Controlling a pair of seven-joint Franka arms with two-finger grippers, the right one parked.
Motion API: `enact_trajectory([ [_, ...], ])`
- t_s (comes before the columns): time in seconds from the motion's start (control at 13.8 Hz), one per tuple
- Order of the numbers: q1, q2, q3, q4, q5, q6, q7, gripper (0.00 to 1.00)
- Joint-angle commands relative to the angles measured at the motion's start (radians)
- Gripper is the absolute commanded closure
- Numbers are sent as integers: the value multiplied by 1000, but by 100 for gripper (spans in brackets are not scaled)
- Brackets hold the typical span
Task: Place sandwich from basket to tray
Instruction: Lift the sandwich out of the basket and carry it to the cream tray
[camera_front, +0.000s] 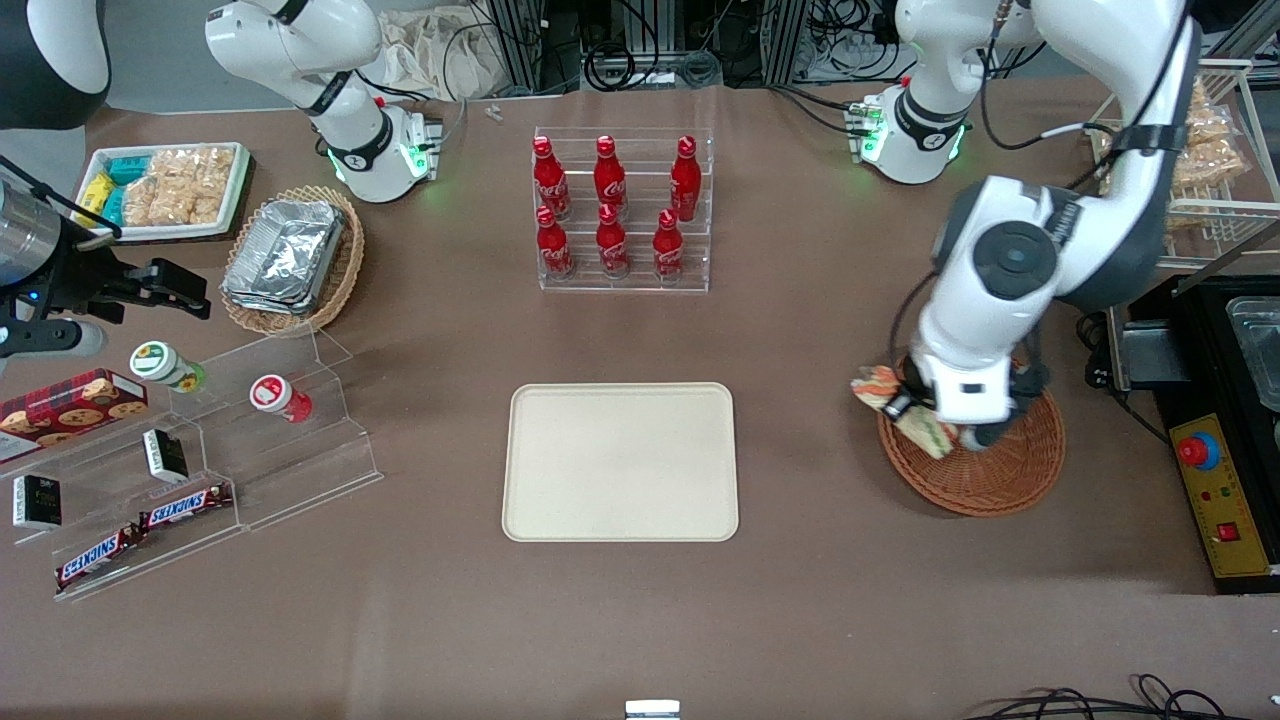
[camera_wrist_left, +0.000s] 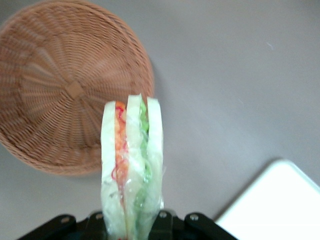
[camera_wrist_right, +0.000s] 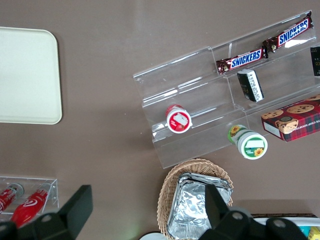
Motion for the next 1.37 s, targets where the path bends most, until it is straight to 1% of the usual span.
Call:
enact_trajectory([
  [0.0,-23,65,-81,48,31,4,14,100],
  [0.14,-106,120,-83,63,94,67,31,100],
  [0.43,-190,250,-83,63,208,245,38,100],
  [0.65,-201,346,-83,69,301,377,36,100],
  [0.87,-198,418,-80,80,418,486,36,100],
  [1.01,-200,452,-78,108,464,494,34,91],
  [1.08,-200,459,-78,114,472,494,33,76],
  [1.16,-203,469,-78,126,470,494,19,32],
  [1.23,-204,478,-78,135,472,492,21,0],
  [1.3,-203,475,-78,139,470,492,21,0],
])
